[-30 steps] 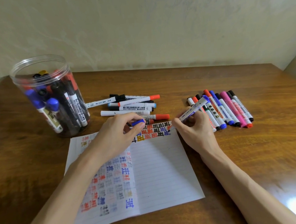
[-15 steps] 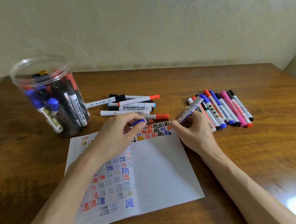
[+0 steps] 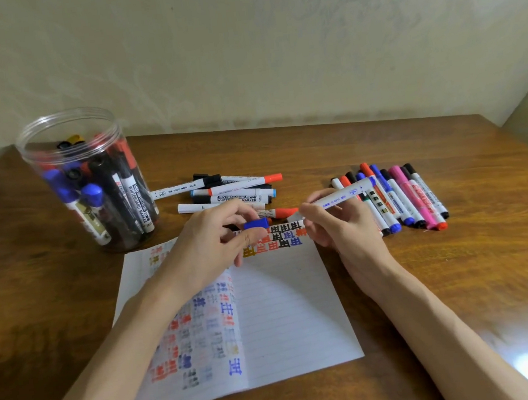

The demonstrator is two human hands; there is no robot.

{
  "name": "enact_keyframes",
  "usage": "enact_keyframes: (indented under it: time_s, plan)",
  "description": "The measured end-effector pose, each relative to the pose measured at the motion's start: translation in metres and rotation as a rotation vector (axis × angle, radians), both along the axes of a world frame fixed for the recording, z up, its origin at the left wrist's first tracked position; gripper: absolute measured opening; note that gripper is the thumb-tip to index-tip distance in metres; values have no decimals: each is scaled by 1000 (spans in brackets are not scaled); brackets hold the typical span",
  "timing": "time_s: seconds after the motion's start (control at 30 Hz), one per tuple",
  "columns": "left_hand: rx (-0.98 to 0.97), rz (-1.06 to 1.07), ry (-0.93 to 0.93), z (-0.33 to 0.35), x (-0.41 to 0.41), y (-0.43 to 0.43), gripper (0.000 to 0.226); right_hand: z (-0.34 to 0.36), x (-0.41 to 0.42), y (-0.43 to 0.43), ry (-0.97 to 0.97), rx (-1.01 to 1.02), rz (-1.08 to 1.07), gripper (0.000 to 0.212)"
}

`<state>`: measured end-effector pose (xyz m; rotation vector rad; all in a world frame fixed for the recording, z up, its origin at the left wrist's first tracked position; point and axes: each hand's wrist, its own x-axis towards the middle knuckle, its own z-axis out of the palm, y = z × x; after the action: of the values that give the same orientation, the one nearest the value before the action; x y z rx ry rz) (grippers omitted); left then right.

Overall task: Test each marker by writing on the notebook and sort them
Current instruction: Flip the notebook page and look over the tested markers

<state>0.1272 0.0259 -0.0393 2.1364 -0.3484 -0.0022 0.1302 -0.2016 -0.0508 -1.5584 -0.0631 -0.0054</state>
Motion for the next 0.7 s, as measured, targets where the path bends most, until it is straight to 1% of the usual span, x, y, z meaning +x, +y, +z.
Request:
enact_keyframes:
  time_s: [0.07,0.13,0.17,0.27,0.43,0.5,0.57,0.67,0.7]
  plan:
    - [7,-5,-3,0,0,0,16,1,-1,1,22,72,30,5]
    - [4,-9,-6,0,-1,0,15,3,-3,3,35,123,66,15]
    - [-1,-10,-7,0,-1,0,15,3,-3,4,28,120,88,16]
    - [-21,-16,-7,1,-2,-1,16,4,-5,5,-14,83,132,6]
    - [-31,-29,-4,3,-3,-3,19,1,-7,6,-84,43,149,21]
    - [-13,-33,-10,2,-3,-3,20,-1,-7,6,-93,15,165,23]
    - [-13,-35,-23,2,-3,-2,18,-1,-7,8,-76,32,188,26]
    - [-36,-18,-51,2,-3,1,17,2,-6,9,38,179,208,33]
    - [-37,-9,-55,2,-3,1,17,2,-6,8,68,197,204,33]
